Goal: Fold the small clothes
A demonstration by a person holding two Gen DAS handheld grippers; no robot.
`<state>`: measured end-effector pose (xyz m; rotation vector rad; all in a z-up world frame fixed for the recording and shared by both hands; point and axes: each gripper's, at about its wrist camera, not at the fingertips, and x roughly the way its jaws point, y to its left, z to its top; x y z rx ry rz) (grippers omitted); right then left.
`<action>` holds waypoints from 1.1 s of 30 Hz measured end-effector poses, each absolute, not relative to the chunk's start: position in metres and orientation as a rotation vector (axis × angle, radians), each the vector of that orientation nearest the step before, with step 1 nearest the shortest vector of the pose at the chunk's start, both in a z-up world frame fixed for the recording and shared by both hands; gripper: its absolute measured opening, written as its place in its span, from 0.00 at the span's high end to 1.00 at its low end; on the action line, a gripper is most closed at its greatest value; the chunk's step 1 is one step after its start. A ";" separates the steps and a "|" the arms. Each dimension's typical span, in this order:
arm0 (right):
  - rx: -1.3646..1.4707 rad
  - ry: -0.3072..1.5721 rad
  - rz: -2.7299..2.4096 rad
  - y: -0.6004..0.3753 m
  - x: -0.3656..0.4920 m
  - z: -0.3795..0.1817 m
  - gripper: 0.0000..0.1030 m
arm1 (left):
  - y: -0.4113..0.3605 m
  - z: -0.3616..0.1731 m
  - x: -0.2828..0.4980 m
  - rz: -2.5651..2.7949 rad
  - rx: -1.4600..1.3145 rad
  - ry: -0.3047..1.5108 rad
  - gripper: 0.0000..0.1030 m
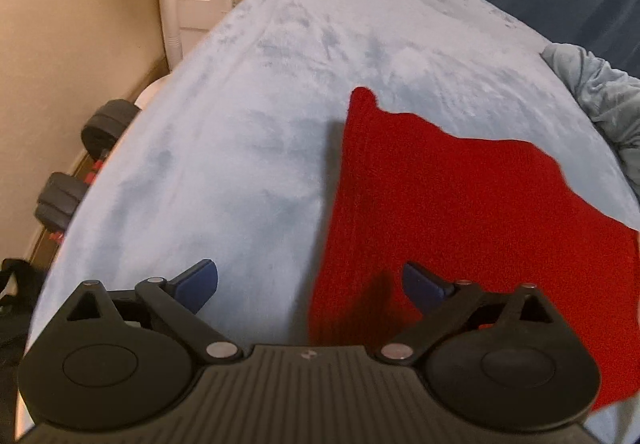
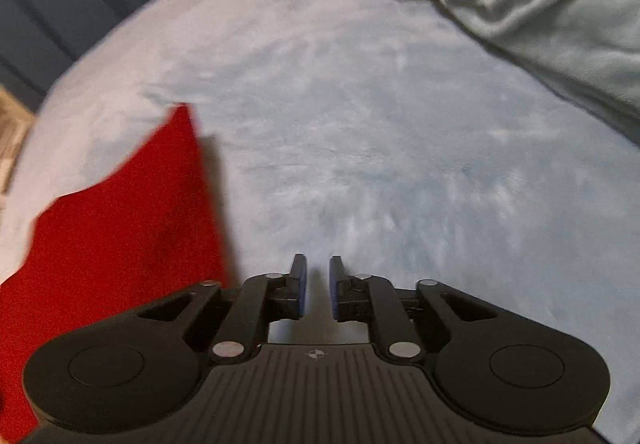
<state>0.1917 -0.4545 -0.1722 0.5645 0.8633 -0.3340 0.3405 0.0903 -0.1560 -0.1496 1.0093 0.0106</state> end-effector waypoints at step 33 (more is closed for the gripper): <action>0.138 0.688 -0.085 -0.194 -0.038 -0.037 0.35 | -0.030 -0.051 0.044 -0.007 0.098 0.862 0.00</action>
